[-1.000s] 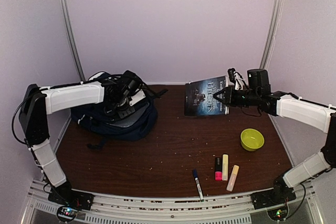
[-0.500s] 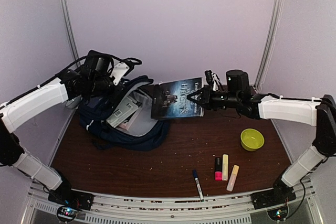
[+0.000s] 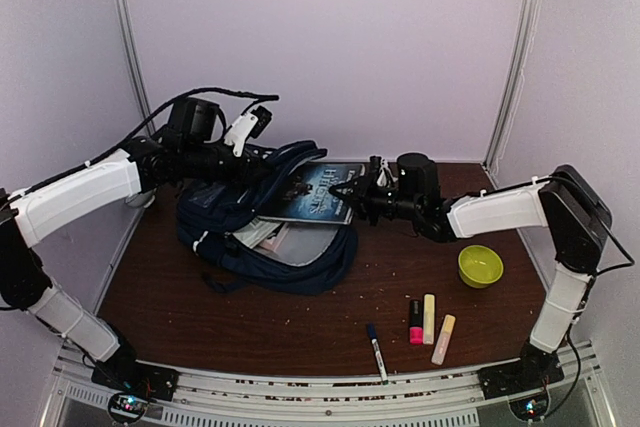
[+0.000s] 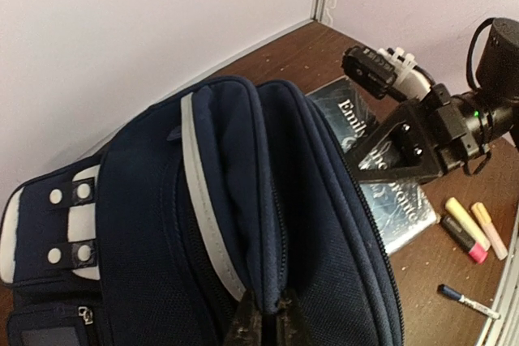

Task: Pack the student bag
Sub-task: Place the book in the largest pocket of the bag.

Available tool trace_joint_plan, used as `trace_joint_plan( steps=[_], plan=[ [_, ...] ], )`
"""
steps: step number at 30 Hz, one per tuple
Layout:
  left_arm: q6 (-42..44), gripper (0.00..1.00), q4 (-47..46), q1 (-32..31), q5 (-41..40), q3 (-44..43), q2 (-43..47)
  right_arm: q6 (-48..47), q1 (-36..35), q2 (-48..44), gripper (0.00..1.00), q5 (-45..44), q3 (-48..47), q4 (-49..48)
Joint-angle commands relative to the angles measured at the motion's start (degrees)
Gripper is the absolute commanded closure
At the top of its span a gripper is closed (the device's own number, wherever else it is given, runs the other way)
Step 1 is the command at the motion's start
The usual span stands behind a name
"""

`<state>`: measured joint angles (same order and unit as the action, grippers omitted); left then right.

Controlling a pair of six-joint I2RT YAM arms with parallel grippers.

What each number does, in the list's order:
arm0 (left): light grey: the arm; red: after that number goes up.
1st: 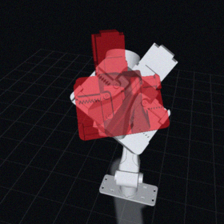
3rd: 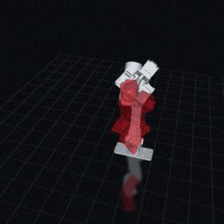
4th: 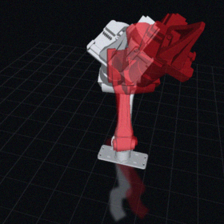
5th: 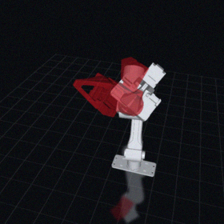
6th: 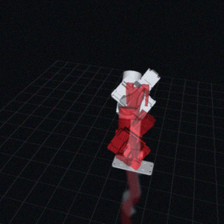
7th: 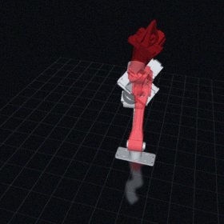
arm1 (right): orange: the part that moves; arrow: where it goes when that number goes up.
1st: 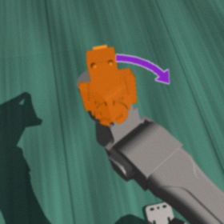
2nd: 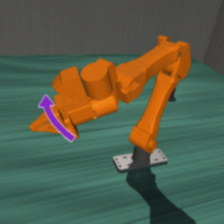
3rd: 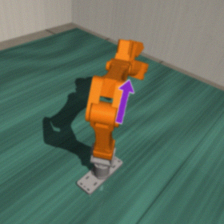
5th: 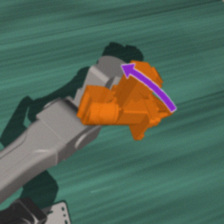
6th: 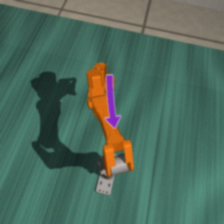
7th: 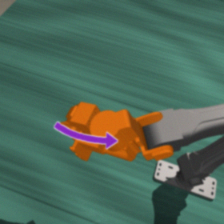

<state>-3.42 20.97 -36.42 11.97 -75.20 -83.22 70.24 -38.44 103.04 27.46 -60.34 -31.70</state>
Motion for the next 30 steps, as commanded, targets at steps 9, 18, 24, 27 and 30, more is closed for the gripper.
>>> trace_joint_plan(
  steps=[9, 18, 24, 27, 30],
  plan=[
    [-1.0, 1.0, -21.4, -6.4, 13.5, -9.5, -3.1, 0.9, -3.9, 1.4, 1.0, -17.3, -4.9, -14.1],
    [-5.4, 1.0, -25.4, -6.4, 15.9, -11.2, -3.6, 2.0, -7.2, 9.8, 1.0, -14.7, -13.1, -11.2],
    [-6.1, 1.0, -26.1, -6.4, 16.7, -12.0, -4.7, 2.1, -7.4, 15.1, 0.84, -15.4, -17.1, -8.0],
    [-6.8, 1.0, -27.2, -6.4, 16.7, -11.6, -5.0, 0.2, -7.5, 16.4, 0.76, -15.8, -19.6, -4.8],
    [-6.0, 1.0, -25.7, -6.3, 14.4, -11.4, -4.8, -4.9, -7.6, 16.2, 0.64, -15.7, -23.0, 4.1]
  ],
)
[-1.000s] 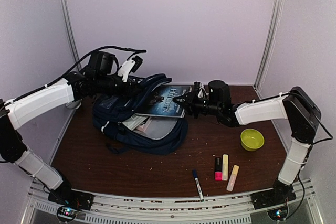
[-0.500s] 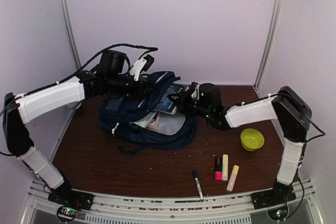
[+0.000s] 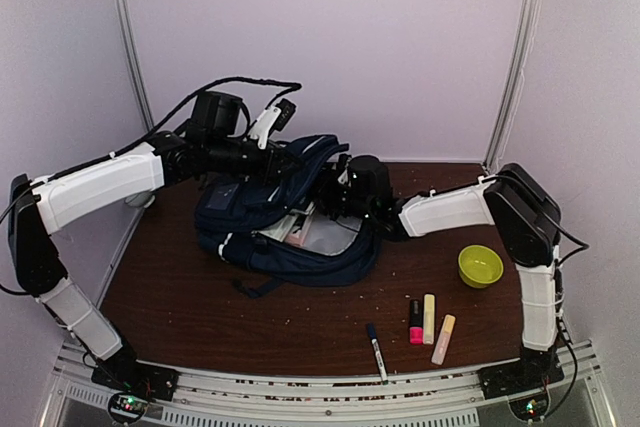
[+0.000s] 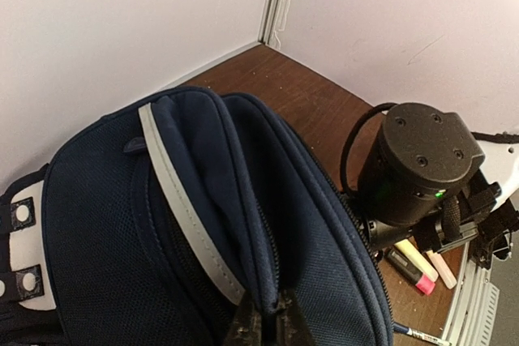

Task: Pack the student bag
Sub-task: Place the book in the largest pocket of the bag, then adjust the book in the largest pocket of the bag.

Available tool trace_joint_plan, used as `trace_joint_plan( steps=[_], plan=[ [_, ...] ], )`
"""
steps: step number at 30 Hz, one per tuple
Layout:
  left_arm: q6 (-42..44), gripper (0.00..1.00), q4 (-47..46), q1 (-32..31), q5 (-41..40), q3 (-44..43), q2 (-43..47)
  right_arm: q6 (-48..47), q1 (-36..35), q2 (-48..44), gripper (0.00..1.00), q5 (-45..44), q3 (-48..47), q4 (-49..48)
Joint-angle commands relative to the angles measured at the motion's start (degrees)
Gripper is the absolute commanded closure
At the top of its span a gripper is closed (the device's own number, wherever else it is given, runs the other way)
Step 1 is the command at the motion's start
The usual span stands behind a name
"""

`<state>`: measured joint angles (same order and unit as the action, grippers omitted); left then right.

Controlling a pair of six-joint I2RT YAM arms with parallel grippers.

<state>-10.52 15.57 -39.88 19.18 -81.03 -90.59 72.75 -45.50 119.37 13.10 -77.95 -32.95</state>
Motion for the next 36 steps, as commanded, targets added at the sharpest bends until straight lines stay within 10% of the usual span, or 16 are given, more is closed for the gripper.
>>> trace_joint_plan(
  steps=[1, 17, 28, 36],
  plan=[
    [1.7, 1.0, -19.3, -2.7, 6.2, -5.4, 3.1, -9.3, -0.5, -1.0, 0.61, -1.6, -5.1, 7.1],
    [4.5, 1.0, -17.4, -2.5, -5.8, -2.2, 5.5, -26.3, 1.0, -23.0, 0.17, -5.2, 11.0, 21.3],
    [4.2, 1.0, -17.2, -2.5, -5.7, -1.6, 5.8, -19.4, 2.0, -18.4, 0.5, -3.6, 13.7, 15.1],
    [4.1, 1.0, -17.8, -2.5, -5.6, -0.2, 6.1, -20.8, 2.2, -16.3, 0.54, -4.8, 15.6, 15.7]
  ],
)
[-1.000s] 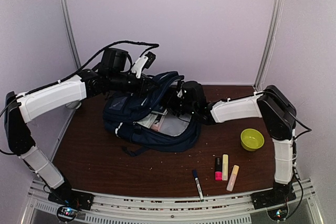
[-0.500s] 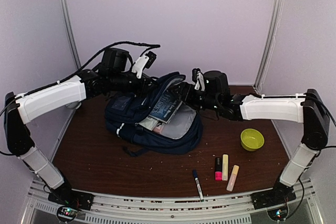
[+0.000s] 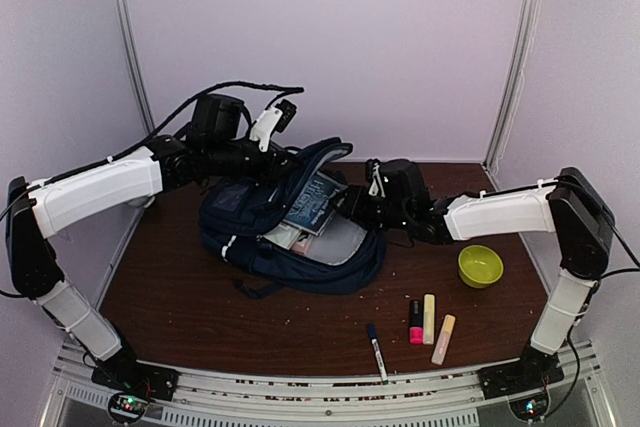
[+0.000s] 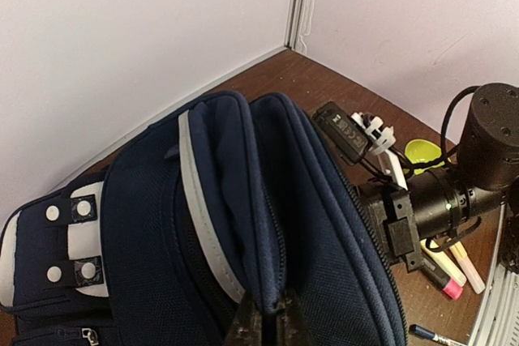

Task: Pack the student bag
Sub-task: Adjust the book in the largest pocket of the bag.

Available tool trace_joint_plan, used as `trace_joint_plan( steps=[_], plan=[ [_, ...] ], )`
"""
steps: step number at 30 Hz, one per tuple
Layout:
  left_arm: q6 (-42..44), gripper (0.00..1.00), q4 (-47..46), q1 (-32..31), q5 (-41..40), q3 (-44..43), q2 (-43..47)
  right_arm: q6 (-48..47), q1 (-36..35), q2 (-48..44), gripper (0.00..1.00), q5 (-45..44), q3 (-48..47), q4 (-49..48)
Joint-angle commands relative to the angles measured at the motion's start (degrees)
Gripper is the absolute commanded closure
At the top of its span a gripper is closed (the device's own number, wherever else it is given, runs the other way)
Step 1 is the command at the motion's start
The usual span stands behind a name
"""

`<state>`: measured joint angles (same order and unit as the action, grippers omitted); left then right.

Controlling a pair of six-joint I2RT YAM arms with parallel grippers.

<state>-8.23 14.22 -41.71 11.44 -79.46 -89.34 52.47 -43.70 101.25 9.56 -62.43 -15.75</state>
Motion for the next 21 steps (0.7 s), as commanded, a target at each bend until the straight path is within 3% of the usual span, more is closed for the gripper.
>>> trace_joint_plan(
  steps=[1, 9, 15, 21],
  plan=[
    [1.6, 1.0, -16.6, -0.6, 2.3, -1.7, 4.7, -0.9, 0.5, 2.7, 0.57, -0.6, -0.9, -1.5],
    [-0.5, 1.0, -17.1, -0.7, 3.2, -1.4, 4.1, 3.1, 0.0, 12.0, 0.8, 6.6, -13.3, -5.2],
    [-2.0, 1.0, -19.0, -0.7, 5.4, -0.9, 2.3, 3.5, -1.5, 16.5, 0.82, 10.1, -22.6, -4.9],
    [-1.1, 1.0, -20.5, -0.7, 5.6, 0.5, 2.9, 10.0, -1.7, 20.7, 0.81, 10.3, -24.0, -9.5]
  ],
)
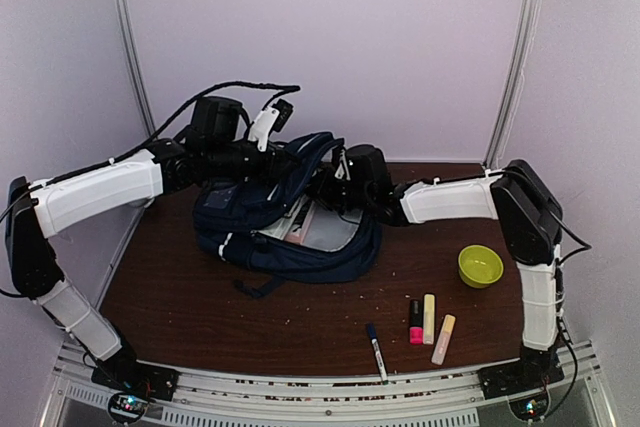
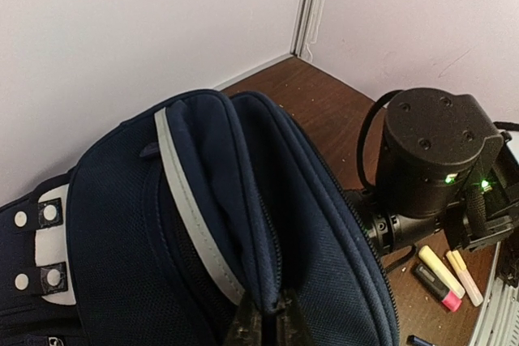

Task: Pack the student bag
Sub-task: Adjust the book in the largest pocket of the bag, then adjust the student bag at the center of the board.

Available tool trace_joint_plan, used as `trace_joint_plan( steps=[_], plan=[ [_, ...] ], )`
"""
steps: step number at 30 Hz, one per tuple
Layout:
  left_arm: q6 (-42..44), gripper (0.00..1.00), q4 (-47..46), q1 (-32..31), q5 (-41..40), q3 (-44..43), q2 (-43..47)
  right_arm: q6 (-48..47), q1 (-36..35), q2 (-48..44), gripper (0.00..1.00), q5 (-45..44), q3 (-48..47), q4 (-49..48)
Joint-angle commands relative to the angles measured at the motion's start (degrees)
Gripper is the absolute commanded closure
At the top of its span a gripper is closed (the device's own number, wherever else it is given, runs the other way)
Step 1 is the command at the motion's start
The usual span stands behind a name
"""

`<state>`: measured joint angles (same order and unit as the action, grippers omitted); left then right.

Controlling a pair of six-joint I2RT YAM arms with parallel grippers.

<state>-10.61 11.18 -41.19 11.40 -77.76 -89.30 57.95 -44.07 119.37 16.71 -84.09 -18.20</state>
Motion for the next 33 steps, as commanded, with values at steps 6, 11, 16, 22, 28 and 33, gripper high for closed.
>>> trace_joint_plan(
  steps=[6, 11, 16, 22, 28, 33],
  plan=[
    [1.5, 1.0, -15.3, -0.1, 6.3, -2.8, 1.7, 2.7, -1.0, 0.0, 0.76, 4.7, -0.2, -7.5],
    [-0.4, 1.0, -14.1, 2.1, 5.0, -2.1, 1.2, -7.3, 1.1, -10.3, 0.7, 1.9, 8.5, 1.9],
    [-1.5, 0.78, -11.7, 4.4, 5.3, -3.2, -0.5, -17.9, 3.5, -19.7, 0.6, -2.6, 15.1, 16.4],
    [0.0, 0.03, -4.9, 7.3, 5.0, -4.5, -0.2, -21.5, 5.8, -26.2, 0.51, -12.0, 23.0, 24.0],
    [-9.5, 0.02, 1.0, 21.2, 6.2, -2.0, 0.4, -24.0, 5.8, -23.5, 0.44, -15.1, 21.8, 30.5],
    [-13.3, 0.02, 2.4, 29.2, -0.8, 5.1, 1.7, -24.2, 4.8, -20.6, 0.42, -15.1, 21.4, 29.8]
  ],
)
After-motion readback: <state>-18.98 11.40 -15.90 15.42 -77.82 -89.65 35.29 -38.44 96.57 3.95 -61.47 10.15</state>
